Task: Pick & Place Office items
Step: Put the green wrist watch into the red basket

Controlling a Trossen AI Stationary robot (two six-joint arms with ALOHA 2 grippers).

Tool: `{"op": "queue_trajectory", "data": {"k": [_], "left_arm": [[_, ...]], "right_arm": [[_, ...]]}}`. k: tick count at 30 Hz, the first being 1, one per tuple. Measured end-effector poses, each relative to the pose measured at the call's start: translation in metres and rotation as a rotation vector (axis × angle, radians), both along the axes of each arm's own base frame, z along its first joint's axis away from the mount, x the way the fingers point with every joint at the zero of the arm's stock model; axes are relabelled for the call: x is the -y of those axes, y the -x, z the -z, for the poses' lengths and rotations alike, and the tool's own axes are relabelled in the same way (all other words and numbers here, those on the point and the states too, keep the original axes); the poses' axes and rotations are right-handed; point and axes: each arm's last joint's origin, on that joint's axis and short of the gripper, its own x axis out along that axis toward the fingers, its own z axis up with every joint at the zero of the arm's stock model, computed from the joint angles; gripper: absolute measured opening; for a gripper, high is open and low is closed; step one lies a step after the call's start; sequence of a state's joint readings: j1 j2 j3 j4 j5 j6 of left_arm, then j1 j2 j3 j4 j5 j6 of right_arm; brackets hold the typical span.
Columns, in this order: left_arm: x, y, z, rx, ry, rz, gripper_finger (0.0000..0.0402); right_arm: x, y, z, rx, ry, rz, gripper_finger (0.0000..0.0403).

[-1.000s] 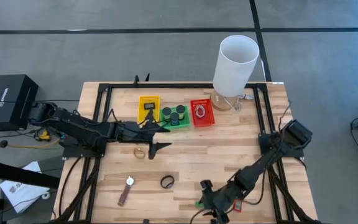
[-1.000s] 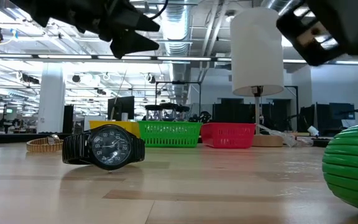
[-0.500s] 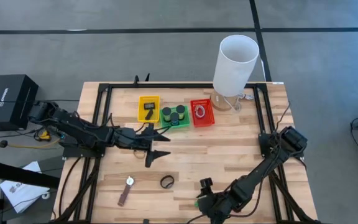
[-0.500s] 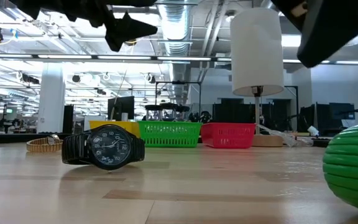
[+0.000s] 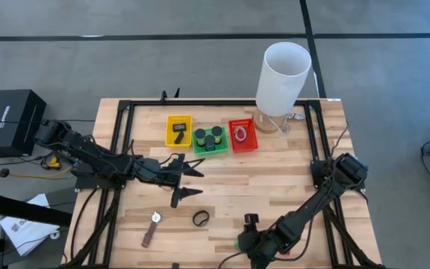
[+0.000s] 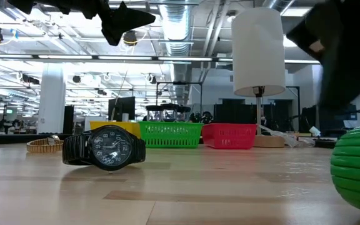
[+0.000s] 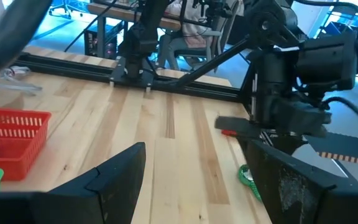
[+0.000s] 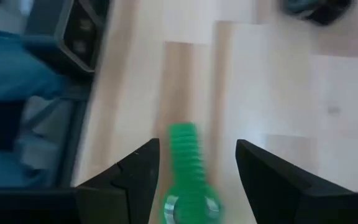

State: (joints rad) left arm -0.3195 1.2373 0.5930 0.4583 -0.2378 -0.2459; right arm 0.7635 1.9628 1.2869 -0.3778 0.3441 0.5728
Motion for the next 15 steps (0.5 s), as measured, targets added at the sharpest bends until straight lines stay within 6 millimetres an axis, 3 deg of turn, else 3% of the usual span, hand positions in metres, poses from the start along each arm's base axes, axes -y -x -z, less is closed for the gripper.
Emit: {"op": "queue_trajectory", "data": {"k": [5,15], "left_arm": [[0.000,0.000,-0.001,0.006,0.001,0.000,0.0274],[0.000,0.000,-0.001,0.014,0.003,0.000,0.0274]], "right_arm": [[-0.003,0.000,0.021,-0.072,0.004,-0.030,0.0202],[-0.002,0.000,0.022,-0.082,0.033,-0.065,0.0185]]}}
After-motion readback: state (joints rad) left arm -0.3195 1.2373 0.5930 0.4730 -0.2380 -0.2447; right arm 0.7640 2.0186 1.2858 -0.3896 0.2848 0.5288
